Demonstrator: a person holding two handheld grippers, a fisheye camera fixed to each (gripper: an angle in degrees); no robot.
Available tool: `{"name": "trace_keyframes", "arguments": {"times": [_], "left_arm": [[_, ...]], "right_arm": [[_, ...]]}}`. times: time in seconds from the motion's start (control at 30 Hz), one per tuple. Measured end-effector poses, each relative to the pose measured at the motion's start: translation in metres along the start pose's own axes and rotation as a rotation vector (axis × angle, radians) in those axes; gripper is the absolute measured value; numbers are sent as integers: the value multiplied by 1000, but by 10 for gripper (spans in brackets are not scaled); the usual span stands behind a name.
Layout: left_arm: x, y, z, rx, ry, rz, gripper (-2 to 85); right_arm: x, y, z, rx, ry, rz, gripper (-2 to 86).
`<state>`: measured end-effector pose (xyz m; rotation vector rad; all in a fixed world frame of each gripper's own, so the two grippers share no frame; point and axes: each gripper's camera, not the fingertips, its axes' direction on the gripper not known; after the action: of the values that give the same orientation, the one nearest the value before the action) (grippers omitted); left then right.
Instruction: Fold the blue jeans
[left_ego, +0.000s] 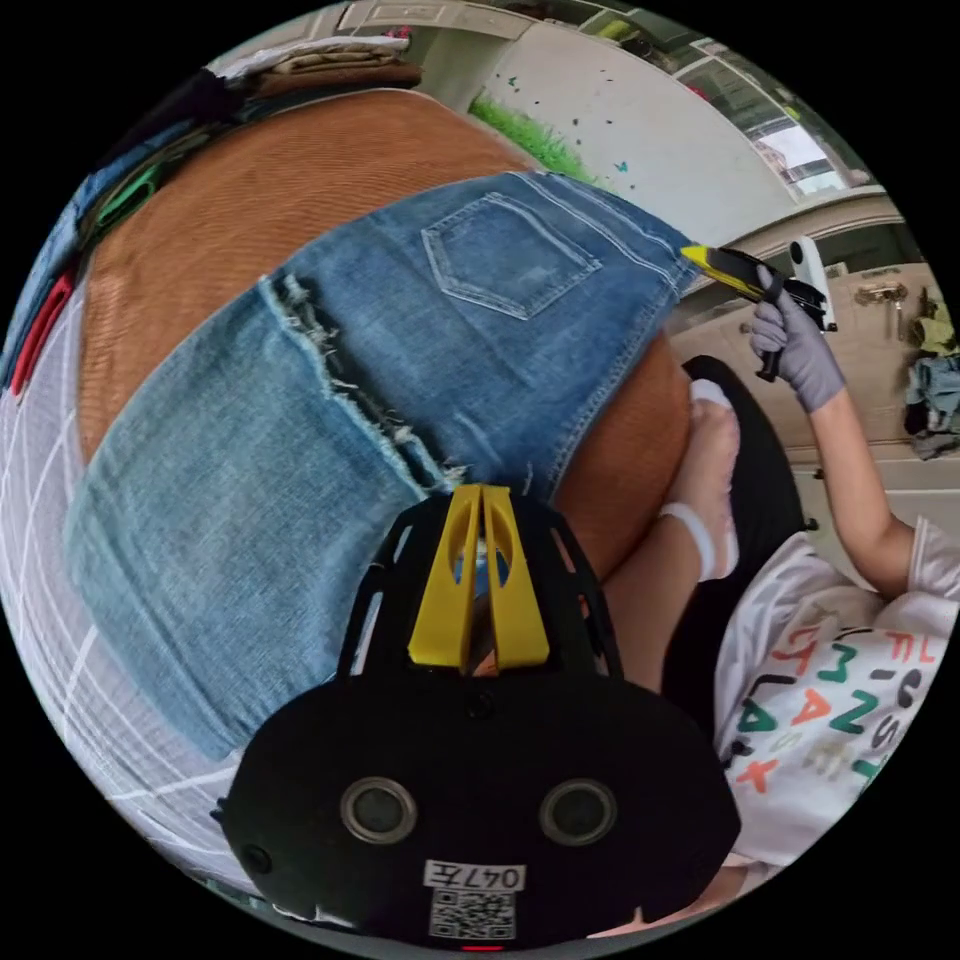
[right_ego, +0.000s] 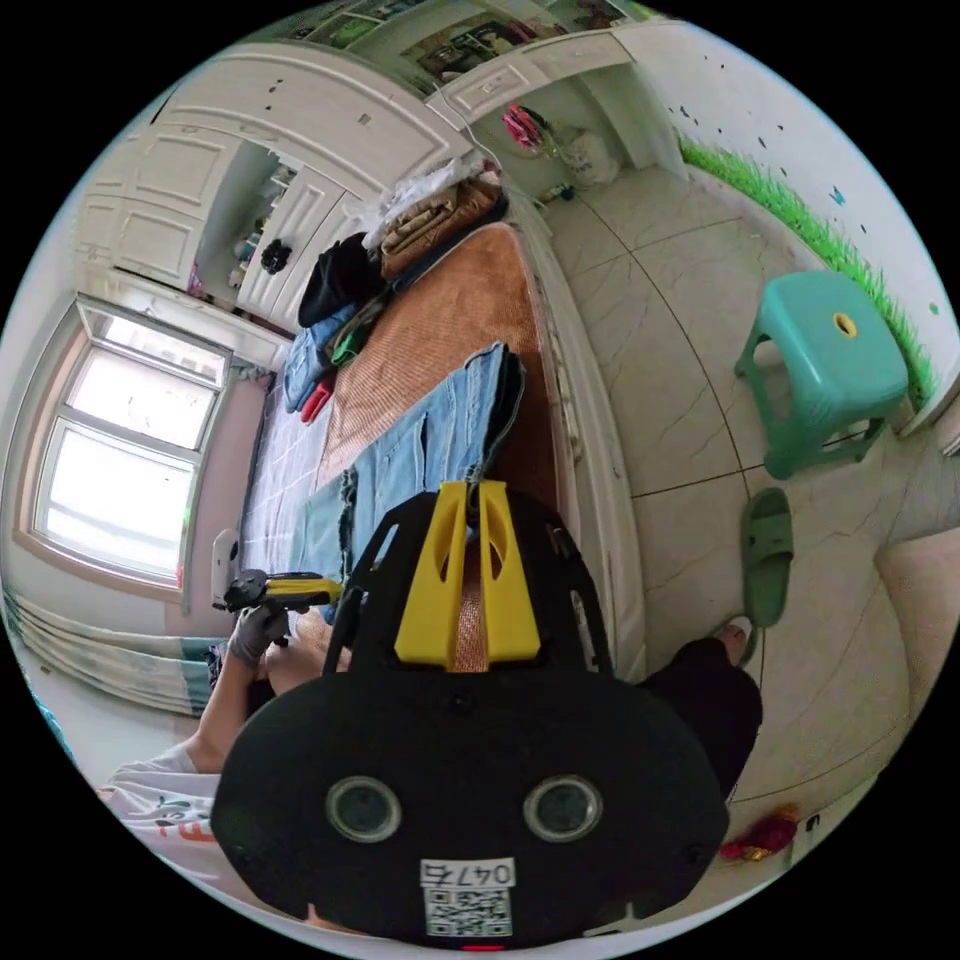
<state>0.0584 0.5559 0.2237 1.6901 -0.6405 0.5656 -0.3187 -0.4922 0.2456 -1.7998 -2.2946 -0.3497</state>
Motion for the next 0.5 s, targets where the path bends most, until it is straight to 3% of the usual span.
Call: {"name": "trace_keyframes", "arguments": {"times": [0.17, 0.3, 0.37, 0.5], "left_arm": [[-4, -13, 46, 208, 258, 43, -10], [-37, 39, 16, 410, 169, 42, -10], [-93, 104, -17, 634, 106, -110, -10], [-189, 217, -11, 886, 42, -488, -10]], "right_arm": [[3, -25, -47, 120, 98, 38, -7], [-31, -38, -68, 162, 101, -61, -7], [-89, -45, -62, 137, 120, -227, -6], [-199, -40, -24, 93, 86, -502, -6]]}}
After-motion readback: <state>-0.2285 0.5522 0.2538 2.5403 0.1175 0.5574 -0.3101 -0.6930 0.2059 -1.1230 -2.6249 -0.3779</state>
